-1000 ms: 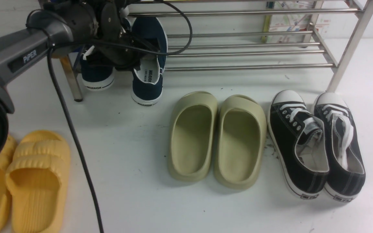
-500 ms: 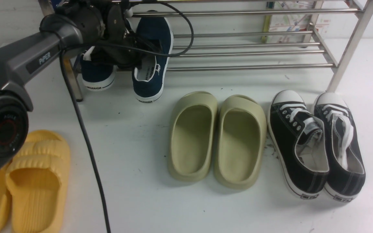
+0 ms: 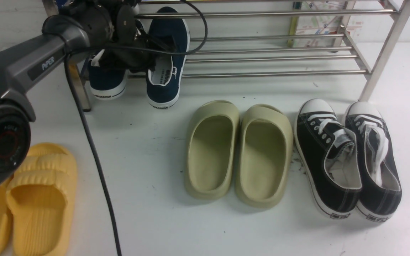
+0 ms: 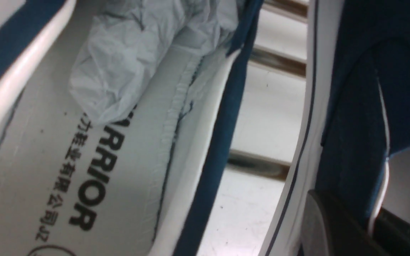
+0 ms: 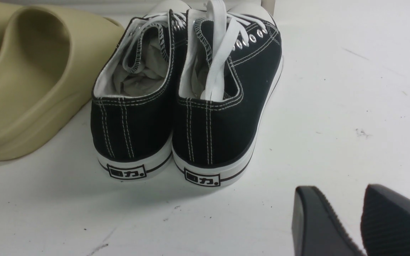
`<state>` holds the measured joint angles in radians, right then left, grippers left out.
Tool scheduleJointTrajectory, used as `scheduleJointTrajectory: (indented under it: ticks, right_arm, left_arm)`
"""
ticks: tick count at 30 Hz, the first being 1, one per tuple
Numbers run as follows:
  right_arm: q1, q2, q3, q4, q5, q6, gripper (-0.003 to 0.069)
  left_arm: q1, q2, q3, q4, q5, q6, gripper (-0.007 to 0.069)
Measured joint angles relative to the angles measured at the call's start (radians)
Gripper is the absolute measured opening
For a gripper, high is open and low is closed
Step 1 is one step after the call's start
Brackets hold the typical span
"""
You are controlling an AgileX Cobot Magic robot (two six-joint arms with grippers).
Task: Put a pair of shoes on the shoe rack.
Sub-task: Use the left arm to put a shoe into the shoe rack
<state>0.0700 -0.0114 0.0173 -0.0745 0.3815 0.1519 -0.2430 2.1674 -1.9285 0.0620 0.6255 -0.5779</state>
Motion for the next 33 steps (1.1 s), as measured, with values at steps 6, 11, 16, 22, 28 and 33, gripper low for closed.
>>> scheduleJointTrajectory:
  ticks: [6,11,16,22,28,33]
  right_arm:
    - [0.0,0.0,0.0,0.0,0.0,0.0,0.0239]
    - [0.0,0.0,0.0,0.0,0.0,0.0,0.0239]
    - [0.0,0.0,0.0,0.0,0.0,0.0,0.0239]
    - [0.0,0.0,0.0,0.0,0.0,0.0,0.0239]
    - [0.0,0.0,0.0,0.0,0.0,0.0,0.0239]
    - [0.0,0.0,0.0,0.0,0.0,0.001,0.0239]
  left_arm:
    - [0.001,0.0,0.0,0.006,-0.025,0.003,0.0024]
    - [0.002,0.0,-0.005,0.018,-0.066,0.003,0.0106]
    - [0.002,0.0,-0.007,0.03,-0.07,0.003,0.0232]
    - [0.006,-0.021,-0.007,0.04,-0.04,0.003,0.0332]
    - [0.008,-0.104,-0.007,0.04,0.051,0.009,0.0337]
    - [0.008,-0.17,-0.007,0.04,0.155,0.063,0.0323]
